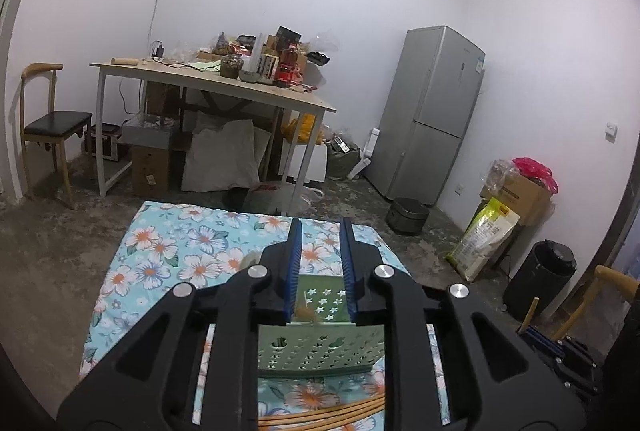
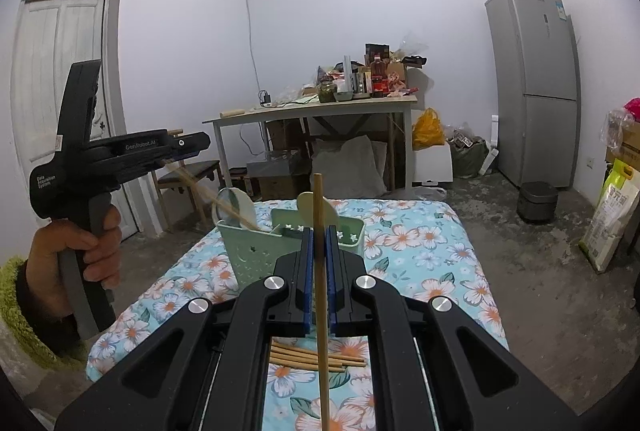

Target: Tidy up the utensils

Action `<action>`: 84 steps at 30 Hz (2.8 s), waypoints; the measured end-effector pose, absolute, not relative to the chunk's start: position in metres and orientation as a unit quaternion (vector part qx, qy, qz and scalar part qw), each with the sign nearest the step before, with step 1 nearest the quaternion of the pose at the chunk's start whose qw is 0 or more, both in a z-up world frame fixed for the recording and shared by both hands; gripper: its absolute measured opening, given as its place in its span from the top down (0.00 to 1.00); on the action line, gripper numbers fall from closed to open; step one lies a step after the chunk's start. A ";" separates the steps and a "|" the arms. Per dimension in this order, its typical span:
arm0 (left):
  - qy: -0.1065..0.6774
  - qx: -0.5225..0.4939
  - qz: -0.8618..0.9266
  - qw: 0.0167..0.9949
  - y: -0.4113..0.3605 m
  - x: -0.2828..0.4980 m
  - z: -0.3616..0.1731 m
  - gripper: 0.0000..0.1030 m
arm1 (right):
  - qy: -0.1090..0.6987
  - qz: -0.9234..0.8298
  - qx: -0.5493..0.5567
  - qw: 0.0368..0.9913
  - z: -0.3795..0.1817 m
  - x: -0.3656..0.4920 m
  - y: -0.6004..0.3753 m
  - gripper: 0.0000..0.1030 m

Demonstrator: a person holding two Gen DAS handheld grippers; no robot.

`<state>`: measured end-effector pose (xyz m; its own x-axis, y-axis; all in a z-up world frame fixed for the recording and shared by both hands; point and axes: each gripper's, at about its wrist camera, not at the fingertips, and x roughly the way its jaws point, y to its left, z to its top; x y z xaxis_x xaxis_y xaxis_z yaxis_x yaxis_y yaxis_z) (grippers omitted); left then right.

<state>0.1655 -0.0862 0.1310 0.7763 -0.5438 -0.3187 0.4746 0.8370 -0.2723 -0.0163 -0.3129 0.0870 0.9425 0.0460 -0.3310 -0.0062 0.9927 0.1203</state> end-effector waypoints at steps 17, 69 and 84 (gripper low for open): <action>0.186 -0.098 -0.261 0.942 -0.067 0.147 0.129 0.63 | 0.163 0.012 0.080 0.983 0.092 -0.016 -0.327 0.94; 0.260 -0.085 -0.189 0.943 0.029 0.093 0.050 0.11 | 0.198 0.098 0.045 0.974 0.139 0.184 -0.295 0.63; 0.275 -0.072 -0.210 0.935 0.025 0.094 0.044 0.11 | 0.129 0.105 0.187 0.968 0.136 0.048 -0.368 0.55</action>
<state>0.0939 0.0246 0.0437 0.7606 -0.4324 -0.4843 0.3534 0.9015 -0.2499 0.0483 -0.3681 0.1361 0.9448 0.2519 -0.2097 -0.1557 0.9079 0.3891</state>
